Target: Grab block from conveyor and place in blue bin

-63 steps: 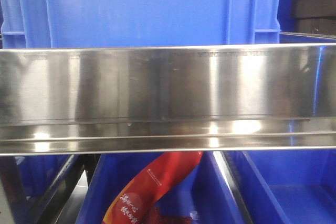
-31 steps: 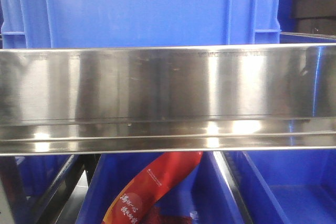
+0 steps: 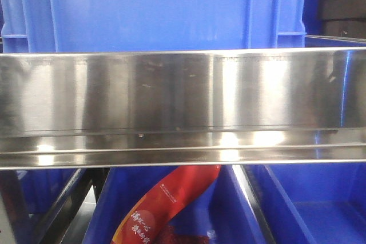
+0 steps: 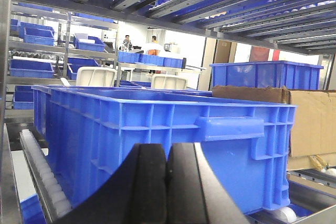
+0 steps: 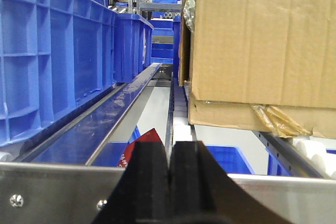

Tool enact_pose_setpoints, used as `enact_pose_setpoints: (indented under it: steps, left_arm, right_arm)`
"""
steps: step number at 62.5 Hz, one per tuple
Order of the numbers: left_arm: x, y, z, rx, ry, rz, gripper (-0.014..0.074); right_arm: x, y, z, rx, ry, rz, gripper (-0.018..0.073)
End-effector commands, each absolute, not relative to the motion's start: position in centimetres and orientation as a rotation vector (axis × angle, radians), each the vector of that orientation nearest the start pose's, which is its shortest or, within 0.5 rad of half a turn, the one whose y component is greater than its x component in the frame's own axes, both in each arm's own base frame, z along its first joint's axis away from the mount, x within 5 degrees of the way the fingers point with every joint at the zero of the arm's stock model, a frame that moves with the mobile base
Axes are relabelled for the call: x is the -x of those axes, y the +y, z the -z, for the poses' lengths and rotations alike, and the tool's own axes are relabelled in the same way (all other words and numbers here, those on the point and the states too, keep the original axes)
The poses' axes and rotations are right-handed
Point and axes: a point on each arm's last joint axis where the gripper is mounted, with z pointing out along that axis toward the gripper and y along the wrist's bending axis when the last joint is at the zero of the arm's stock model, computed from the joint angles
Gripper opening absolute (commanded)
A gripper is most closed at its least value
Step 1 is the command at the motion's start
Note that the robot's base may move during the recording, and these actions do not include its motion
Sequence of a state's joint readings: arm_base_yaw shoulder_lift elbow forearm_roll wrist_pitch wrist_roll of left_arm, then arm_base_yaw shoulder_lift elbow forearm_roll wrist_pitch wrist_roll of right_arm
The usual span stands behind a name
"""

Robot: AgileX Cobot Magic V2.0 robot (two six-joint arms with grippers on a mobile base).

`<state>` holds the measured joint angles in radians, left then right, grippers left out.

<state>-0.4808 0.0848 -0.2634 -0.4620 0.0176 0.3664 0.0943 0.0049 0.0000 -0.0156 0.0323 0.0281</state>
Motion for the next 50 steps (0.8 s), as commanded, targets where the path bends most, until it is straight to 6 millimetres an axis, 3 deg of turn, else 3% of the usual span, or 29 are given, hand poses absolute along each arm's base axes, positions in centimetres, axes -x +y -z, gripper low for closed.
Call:
enact_pose_setpoints:
  steps: [1, 17, 27, 34, 41, 50]
  left_arm:
    - [-4.0, -2.1, -29.7, -0.25, 1.29, 0.496, -0.0111]
    - [-4.0, -2.1, -29.5, -0.26, 1.292, 0.484, -0.0111]
    - [-4.6, -2.2, -27.5, -0.303, 1.311, 0.374, -0.0111]
    - [-5.3, -1.9, -25.4, -0.182, 1.391, 0.365, -0.0111]
    - [-5.6, -1.3, -23.8, -0.163, 1.427, 0.188, -0.0111]
    - [-5.6, -0.7, -22.4, -0.08, 1.433, 0.098, -0.0111]
  right_arm:
    - [-5.6, 0.5, -21.3, 0.064, 1.488, -0.073, -0.0167]
    - [-5.6, 0.5, -21.3, 0.064, 1.488, -0.073, -0.0167]
    - [-5.6, 0.5, -21.3, 0.064, 1.488, -0.073, -0.0167]
    - [-5.6, 0.5, -21.3, 0.064, 1.488, -0.073, -0.0167]
    - [-5.6, 0.5, -21.3, 0.064, 1.488, -0.073, -0.0167]
    - [-5.6, 0.5, -21.3, 0.064, 1.488, -0.073, -0.0167]
